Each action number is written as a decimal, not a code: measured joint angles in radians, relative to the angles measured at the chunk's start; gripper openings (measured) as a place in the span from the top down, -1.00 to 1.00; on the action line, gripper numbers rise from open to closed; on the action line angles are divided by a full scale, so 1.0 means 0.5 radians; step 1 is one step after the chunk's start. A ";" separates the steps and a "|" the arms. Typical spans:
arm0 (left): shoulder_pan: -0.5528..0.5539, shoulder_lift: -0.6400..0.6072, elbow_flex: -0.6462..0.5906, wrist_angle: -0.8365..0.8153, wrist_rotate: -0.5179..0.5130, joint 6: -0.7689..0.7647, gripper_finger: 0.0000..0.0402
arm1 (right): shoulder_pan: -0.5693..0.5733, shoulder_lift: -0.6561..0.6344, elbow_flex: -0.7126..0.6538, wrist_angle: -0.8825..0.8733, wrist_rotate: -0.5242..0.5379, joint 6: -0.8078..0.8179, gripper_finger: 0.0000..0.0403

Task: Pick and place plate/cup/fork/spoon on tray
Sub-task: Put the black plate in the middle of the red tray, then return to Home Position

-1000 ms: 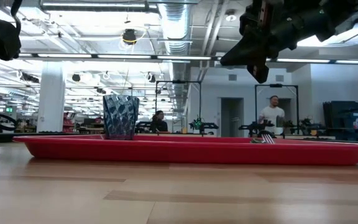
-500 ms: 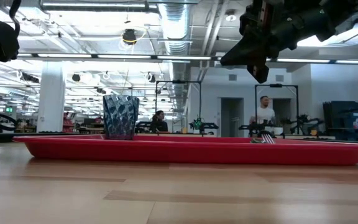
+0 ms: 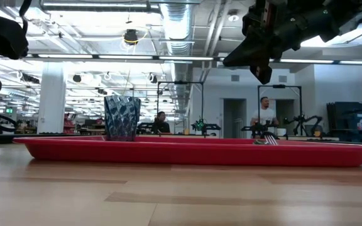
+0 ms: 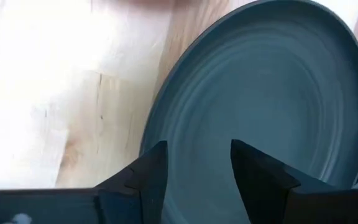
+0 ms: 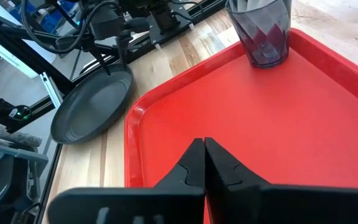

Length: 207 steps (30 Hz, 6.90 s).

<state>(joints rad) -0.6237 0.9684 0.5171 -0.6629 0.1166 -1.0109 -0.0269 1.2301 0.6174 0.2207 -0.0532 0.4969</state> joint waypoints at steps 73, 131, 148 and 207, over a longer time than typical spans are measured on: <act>0.494 0.042 0.001 0.922 -1.066 -1.313 1.00 | 0.070 -0.103 0.002 0.017 0.001 0.157 0.95; 0.767 1.129 0.458 0.623 -0.861 -2.141 1.00 | 0.008 -0.590 0.001 -0.942 0.071 0.045 0.95; 0.870 1.272 0.568 0.642 -0.808 -2.074 1.00 | 0.007 -0.590 0.001 -0.947 0.071 -0.008 0.95; 0.879 1.160 0.569 0.598 -0.705 -1.511 0.80 | 0.008 -0.589 0.001 -0.944 0.068 -0.055 0.95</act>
<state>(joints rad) -0.1841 1.5482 0.8017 -0.3638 -0.2359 -1.7664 -0.0231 0.9356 0.6178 -0.2512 -0.0193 0.4693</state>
